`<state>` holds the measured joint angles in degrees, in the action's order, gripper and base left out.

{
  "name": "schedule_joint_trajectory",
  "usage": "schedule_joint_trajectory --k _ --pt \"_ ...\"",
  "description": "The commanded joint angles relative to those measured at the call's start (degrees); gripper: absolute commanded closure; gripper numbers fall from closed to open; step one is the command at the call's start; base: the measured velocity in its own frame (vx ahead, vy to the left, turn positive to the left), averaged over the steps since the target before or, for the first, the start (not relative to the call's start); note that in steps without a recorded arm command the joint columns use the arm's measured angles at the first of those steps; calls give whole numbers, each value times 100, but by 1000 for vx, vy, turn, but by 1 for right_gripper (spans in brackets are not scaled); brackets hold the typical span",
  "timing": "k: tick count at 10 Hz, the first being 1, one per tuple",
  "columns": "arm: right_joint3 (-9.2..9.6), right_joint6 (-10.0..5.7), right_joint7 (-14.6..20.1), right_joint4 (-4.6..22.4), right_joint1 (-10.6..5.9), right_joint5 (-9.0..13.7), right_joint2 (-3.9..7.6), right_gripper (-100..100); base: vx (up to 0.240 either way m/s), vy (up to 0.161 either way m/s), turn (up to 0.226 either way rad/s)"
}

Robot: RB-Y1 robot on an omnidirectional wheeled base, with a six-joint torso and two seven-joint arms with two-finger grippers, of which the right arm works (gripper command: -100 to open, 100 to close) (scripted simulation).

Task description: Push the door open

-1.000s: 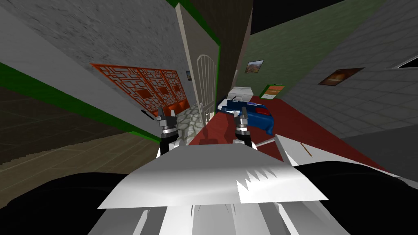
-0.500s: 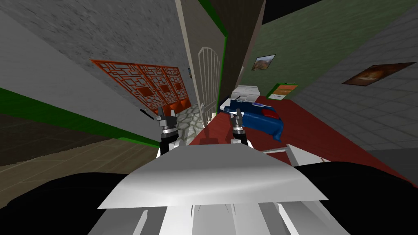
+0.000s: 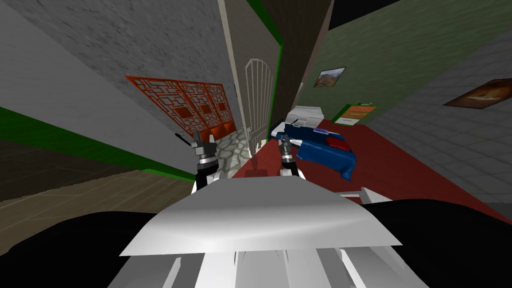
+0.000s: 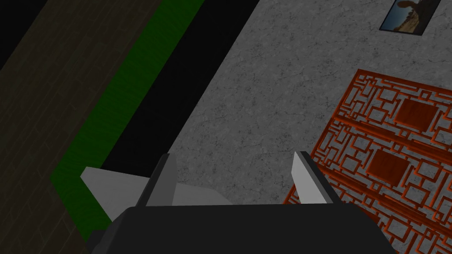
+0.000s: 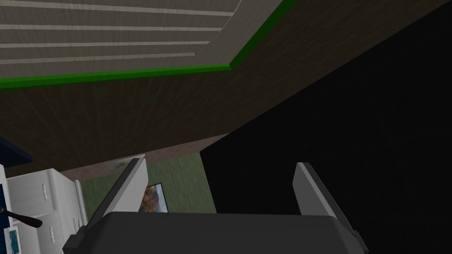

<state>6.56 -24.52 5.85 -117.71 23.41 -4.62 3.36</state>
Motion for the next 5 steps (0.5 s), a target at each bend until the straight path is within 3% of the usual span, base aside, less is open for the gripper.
schedule_joint_trajectory --k 1,5 --pt "52 18 -8 196 -114 17 22 -100 111 -63 106" --pt "199 96 -34 670 -393 58 68 -100 94 -61 108"
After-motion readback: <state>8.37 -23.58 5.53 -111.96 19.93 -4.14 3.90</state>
